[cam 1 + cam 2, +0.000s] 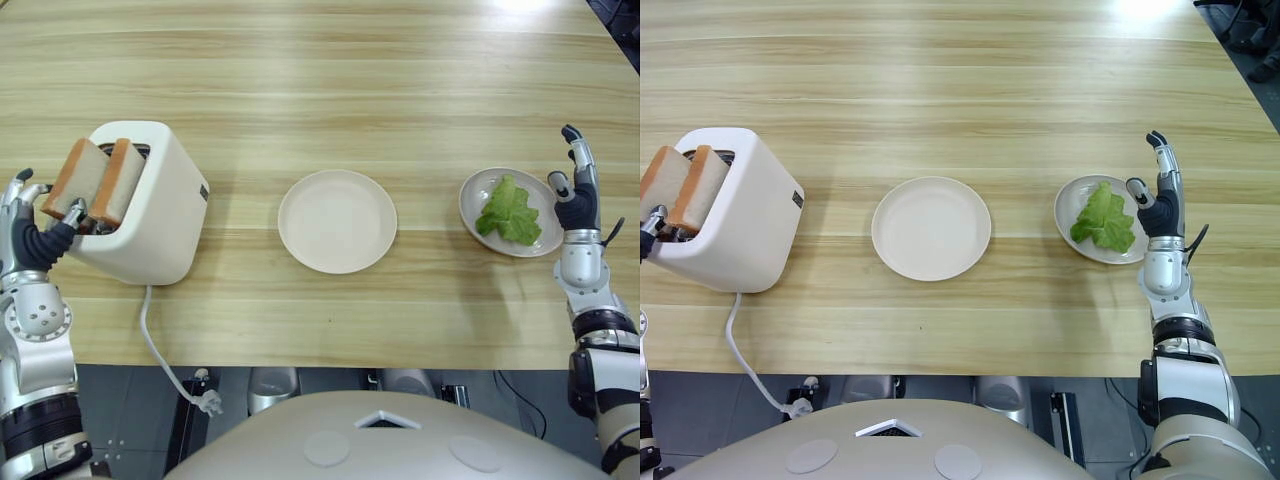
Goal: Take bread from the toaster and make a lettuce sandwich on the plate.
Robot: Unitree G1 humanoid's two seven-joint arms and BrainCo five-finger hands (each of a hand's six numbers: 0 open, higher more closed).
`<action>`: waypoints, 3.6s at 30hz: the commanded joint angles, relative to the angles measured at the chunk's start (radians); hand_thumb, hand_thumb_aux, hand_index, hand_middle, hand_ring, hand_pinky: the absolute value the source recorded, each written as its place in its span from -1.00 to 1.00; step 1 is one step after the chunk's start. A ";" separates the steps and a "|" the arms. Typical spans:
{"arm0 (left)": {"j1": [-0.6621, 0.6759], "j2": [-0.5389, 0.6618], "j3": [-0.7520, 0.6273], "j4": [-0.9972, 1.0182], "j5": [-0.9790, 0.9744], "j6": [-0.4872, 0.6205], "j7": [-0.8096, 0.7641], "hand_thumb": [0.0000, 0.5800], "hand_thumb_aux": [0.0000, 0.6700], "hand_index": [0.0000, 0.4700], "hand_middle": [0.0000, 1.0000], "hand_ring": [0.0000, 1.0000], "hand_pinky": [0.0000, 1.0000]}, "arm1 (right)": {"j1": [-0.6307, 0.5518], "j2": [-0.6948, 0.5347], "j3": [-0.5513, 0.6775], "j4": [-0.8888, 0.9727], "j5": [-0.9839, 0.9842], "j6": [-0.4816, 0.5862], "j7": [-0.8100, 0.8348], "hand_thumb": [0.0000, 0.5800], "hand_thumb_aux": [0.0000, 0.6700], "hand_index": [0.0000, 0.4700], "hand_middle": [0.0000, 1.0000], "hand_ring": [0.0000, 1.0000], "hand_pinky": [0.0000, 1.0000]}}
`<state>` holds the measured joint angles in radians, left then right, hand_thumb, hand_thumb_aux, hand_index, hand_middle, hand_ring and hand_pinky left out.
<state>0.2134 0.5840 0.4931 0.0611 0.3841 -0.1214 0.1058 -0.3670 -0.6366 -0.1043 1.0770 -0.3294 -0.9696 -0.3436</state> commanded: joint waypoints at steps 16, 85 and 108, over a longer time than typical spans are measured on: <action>0.014 -0.023 0.002 -0.221 -0.023 0.029 -0.006 1.00 1.00 0.96 1.00 1.00 1.00 | -0.019 0.014 0.048 0.023 -0.015 0.030 -0.001 -1.00 -1.00 -1.00 -1.00 -1.00 -1.00; -0.694 -0.250 -0.756 0.454 -0.165 0.108 -0.604 1.00 1.00 0.96 1.00 1.00 1.00 | -0.067 -0.117 0.591 0.250 -0.486 0.537 -0.429 1.00 1.00 0.96 -1.00 -1.00 -1.00; -0.750 -0.242 -0.682 0.548 -0.131 0.039 -0.421 -1.00 -1.00 -1.00 -0.56 -0.56 -0.56 | -0.163 -0.113 0.531 0.137 -0.416 0.317 -0.582 1.00 1.00 0.96 1.00 1.00 1.00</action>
<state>-0.5410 0.3394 -0.1977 0.5798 0.2439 -0.0744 -0.3439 -0.5230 -0.7550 0.4360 1.2284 -0.7624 -0.6348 -0.9217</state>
